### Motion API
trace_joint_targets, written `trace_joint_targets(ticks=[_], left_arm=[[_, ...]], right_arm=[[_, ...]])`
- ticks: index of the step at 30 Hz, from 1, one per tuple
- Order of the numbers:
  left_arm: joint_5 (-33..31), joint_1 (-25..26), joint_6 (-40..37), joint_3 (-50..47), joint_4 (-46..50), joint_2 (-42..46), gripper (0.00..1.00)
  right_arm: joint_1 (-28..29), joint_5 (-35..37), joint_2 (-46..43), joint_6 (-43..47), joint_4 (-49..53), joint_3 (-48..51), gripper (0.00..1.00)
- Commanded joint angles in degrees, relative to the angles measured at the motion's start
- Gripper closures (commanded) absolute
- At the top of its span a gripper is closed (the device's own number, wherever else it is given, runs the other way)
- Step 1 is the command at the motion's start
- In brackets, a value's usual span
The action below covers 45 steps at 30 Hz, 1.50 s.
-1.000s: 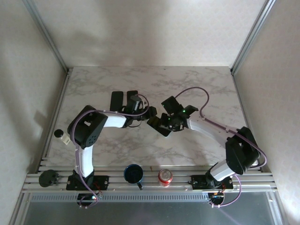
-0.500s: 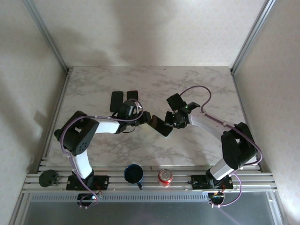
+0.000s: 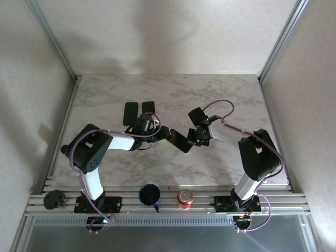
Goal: Put the phone into the phone case
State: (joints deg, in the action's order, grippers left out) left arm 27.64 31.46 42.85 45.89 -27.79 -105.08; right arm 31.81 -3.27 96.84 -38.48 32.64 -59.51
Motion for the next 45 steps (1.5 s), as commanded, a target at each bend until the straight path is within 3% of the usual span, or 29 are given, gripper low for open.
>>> trace_joint_targets(ticks=[1, 30, 37, 45], left_arm=[[0.6, 0.5, 0.5, -0.7, -1.4, -1.2, 0.72], [1.8, 1.0, 1.6, -0.3, -3.5, -5.0, 0.73], [1.5, 1.0, 2.0, 1.0, -4.0, -6.2, 0.73], [0.7, 0.6, 0.8, 8.8, -1.3, -10.6, 0.73]], right_arm=[[-0.6, -0.9, 1.6, 0.8, -0.7, 0.4, 1.00], [-0.7, -3.4, 10.0, -2.7, -7.1, 9.6, 1.00], [-0.6, -6.1, 8.4, -7.4, -10.5, 12.5, 1.00], [-0.3, -7.3, 3.4, -12.0, -12.5, 12.3, 1.00]])
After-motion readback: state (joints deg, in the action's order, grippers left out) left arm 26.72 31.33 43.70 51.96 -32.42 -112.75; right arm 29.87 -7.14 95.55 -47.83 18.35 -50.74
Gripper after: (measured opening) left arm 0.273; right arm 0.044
